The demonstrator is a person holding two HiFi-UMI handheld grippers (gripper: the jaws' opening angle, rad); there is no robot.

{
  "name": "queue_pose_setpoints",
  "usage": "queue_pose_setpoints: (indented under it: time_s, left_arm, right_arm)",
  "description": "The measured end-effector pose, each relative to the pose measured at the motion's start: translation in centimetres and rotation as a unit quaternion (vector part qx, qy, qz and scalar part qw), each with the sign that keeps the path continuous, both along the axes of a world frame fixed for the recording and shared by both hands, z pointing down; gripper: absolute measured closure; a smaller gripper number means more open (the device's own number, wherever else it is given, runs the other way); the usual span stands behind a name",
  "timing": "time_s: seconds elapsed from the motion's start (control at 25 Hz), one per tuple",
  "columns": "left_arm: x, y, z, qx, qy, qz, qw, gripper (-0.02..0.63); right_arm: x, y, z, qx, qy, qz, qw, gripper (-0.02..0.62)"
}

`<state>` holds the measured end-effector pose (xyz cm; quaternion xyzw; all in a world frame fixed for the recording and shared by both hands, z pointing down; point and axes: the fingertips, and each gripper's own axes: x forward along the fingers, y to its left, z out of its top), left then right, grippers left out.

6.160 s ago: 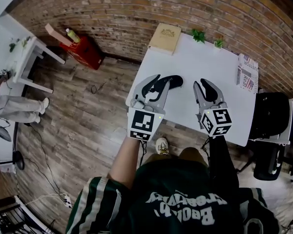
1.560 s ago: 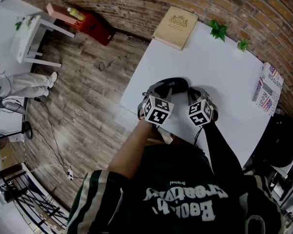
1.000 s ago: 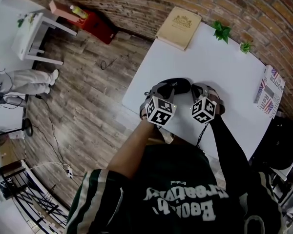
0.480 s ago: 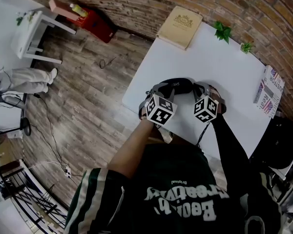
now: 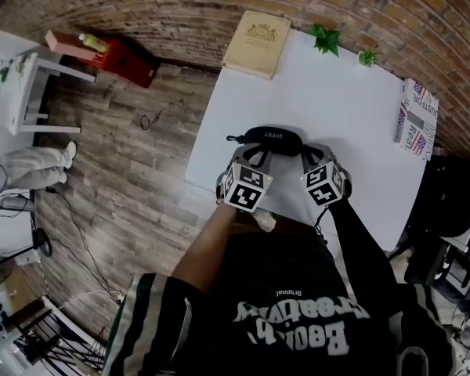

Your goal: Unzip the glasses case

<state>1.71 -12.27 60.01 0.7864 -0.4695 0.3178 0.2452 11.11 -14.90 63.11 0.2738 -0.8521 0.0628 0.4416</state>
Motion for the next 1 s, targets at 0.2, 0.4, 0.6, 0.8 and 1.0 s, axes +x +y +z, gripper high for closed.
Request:
queue_pose_setpoints:
  time_s: [0.2,0.4,0.6,0.8,1.0]
  left_arm:
    - [-2.5,-0.1,-0.2,0.019,0.023,-0.012,0.9995,0.525]
    - [-5.5,-0.1,-1.3,0.036,0.043,0.006,0.9984,0.526]
    - [-8.1,0.2,-1.6,0.034,0.046,0.030,0.9980,0.526]
    - [-10.4,0.6,-2.1,0.032,0.055,0.047,0.9968,0.513]
    - [-11.2,1.1,-1.7,0.015,0.058,0.056,0.9966,0.497]
  right_arm:
    - [-3.0,3.2,-0.5,-0.007,0.000,-0.005,1.000,0.580]
    - [-7.7,5.8,-0.9,-0.016,-0.003,-0.009,1.000,0.580]
    - [-12.5,7.7,-1.1,-0.030,-0.016,-0.011,0.999,0.580]
    - [-16.7,9.8,-1.5,-0.038,-0.032,-0.026,0.998,0.580]
    - [-18.4,10.8,-0.8,-0.041,-0.031,-0.028,0.998,0.580]
